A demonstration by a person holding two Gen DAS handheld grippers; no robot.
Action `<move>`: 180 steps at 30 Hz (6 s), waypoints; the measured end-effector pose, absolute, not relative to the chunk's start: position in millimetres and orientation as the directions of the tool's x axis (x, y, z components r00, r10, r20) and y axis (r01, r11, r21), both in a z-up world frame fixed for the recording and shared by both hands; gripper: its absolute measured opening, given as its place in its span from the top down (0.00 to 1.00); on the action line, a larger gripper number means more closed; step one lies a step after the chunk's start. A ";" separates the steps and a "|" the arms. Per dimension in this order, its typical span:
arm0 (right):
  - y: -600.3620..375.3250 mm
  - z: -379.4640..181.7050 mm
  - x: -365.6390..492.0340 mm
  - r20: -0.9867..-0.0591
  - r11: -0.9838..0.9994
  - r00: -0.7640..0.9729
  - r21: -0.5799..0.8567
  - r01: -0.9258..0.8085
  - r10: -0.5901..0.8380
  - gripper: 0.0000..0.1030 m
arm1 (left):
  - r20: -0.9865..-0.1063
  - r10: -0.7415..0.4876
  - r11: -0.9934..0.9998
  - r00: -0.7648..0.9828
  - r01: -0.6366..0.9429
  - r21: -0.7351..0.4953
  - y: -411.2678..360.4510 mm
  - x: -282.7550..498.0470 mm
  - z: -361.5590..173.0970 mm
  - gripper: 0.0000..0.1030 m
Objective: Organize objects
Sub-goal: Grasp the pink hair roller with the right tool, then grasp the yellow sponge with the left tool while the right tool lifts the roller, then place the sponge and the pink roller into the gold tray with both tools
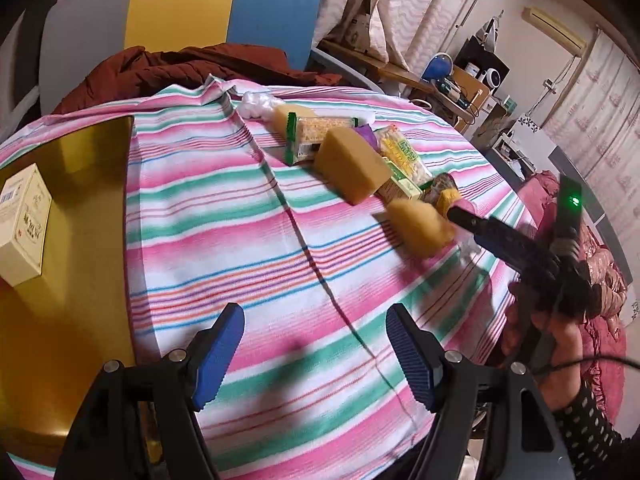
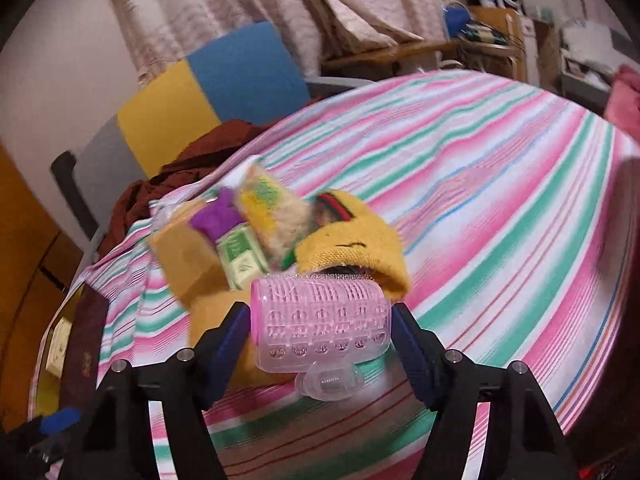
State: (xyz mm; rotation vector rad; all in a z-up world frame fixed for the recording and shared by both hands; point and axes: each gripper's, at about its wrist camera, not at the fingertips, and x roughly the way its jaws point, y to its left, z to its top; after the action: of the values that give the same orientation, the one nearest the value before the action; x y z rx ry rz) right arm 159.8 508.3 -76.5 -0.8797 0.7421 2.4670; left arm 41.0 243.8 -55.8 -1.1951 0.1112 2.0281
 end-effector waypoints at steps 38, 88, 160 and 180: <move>520.9 -93.1 220.2 -0.612 -0.587 -0.790 0.653 -0.479 -0.036 0.31 | -0.798 0.575 -0.281 -0.181 -0.960 0.015 400.9 89.4 -88.4 0.41; 467.7 25.2 111.6 -0.292 -0.564 -0.908 0.822 -0.079 -0.299 0.31 | -0.612 0.684 -0.654 -0.398 -0.706 -0.273 198.3 25.7 -13.1 0.42; 210.7 -28.8 21.9 -0.662 -0.862 -0.616 0.504 0.054 -0.426 0.18 | -0.707 0.289 -0.957 -0.646 -0.202 -0.207 -12.4 -29.9 -25.6 0.25; 287.1 -35.4 52.6 -0.662 -0.859 -0.683 0.503 -0.101 -0.307 0.18 | -0.713 0.454 -0.871 -0.534 -0.434 -0.229 88.7 -0.2 -21.4 0.25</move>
State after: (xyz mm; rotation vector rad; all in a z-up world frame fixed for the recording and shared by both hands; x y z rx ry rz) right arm 52.6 287.1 -35.4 -1.2846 0.8468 2.8728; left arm -0.2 88.7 -21.4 -1.1161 -0.0321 2.3803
